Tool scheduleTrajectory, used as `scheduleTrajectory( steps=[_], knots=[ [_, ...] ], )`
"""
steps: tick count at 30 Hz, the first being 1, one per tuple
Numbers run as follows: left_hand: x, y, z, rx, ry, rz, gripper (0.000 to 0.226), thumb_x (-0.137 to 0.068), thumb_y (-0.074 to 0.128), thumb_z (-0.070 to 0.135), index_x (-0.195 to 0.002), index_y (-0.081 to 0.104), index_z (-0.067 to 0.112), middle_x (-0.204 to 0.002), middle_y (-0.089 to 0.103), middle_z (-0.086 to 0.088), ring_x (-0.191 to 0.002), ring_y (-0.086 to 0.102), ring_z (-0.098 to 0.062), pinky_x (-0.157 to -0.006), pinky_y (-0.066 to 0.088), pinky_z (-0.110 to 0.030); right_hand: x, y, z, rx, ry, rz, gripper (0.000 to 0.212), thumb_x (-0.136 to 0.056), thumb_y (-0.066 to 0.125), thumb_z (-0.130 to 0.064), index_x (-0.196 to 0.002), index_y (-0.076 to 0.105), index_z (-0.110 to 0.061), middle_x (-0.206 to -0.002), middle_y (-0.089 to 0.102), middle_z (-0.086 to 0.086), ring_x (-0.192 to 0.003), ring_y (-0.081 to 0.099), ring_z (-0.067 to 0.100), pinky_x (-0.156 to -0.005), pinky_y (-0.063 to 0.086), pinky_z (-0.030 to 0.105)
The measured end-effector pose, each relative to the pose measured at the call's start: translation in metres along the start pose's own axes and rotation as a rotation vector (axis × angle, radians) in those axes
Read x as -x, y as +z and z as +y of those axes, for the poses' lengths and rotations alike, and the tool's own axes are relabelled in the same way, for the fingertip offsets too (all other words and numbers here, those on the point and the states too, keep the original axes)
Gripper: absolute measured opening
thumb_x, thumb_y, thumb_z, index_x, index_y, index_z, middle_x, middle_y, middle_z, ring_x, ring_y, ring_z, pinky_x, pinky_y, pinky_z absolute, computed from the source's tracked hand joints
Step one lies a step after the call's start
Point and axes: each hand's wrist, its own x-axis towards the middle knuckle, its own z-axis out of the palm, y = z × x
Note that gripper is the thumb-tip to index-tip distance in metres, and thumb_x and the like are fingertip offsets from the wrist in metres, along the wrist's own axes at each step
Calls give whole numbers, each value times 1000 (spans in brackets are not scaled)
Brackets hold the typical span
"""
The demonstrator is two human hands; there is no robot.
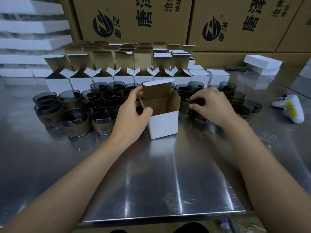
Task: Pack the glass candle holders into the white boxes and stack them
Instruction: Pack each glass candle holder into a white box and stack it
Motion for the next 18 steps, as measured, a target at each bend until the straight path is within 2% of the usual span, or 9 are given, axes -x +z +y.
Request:
scheduleTrajectory(
  steps=[4,6,8,10,12,14,16,18],
  knots=[
    [-1,1,-3,2,32,-17,56,-87,56,13,-138,43,31,-118,54,32,-109,52,15,-79,53,-18,-2,15,-6,83,-87,26,38,-88,70,-26,-125,65,-19,-122,66,2,-122,49,24,-110,33,44],
    [-1,1,-4,10,36,-16,54,-88,56,11,-136,45,30,-118,55,29,-109,53,13,-76,52,-14,-5,20,-7,94,-95,63,33,-89,69,-19,-122,67,-20,-119,67,3,-119,51,23,-111,33,42],
    [-1,1,-4,18,33,-9,52,-87,59,12,-134,45,30,-120,56,26,-110,55,10,-76,53,-17,-6,21,-5,56,-72,119,28,-89,68,-16,-117,70,-20,-112,66,2,-115,50,22,-106,35,40],
    [-1,1,-4,23,36,7,48,-87,62,12,-126,43,30,-119,56,23,-109,55,8,-76,54,-20,-6,15,-3,-68,-31,175,25,-89,68,-14,-113,72,-21,-107,66,-2,-110,52,16,-98,40,32],
    [-1,1,-4,22,52,24,42,-86,63,10,-110,38,33,-117,56,19,-105,57,6,-74,56,-25,-6,4,-5,-284,26,263,24,-88,69,-11,-108,73,-23,-98,65,-11,-98,55,-4,-88,41,15],
    [0,1,-3,10,67,16,39,-87,61,10,-98,34,36,-115,57,13,-99,59,0,-68,57,-32,-4,-11,-8,-536,54,333,29,-87,68,-6,-105,70,-28,-95,66,-15,-86,57,-14,-82,42,5],
    [0,2,-3,-26,75,-4,36,-88,58,12,-96,37,40,-114,55,11,-96,58,-3,-65,57,-34,0,-27,-12,-756,57,362,33,-87,68,-2,-105,67,-29,-97,69,-10,-87,62,-8,-84,48,10],
    [0,2,-3,-56,73,-23,34,-90,54,12,-109,47,39,-118,52,9,-100,56,-5,-69,56,-30,5,-37,-16,-875,10,373,36,-87,67,-1,-107,66,-31,-97,69,-13,-92,63,-5,-86,49,15]
  ],
)
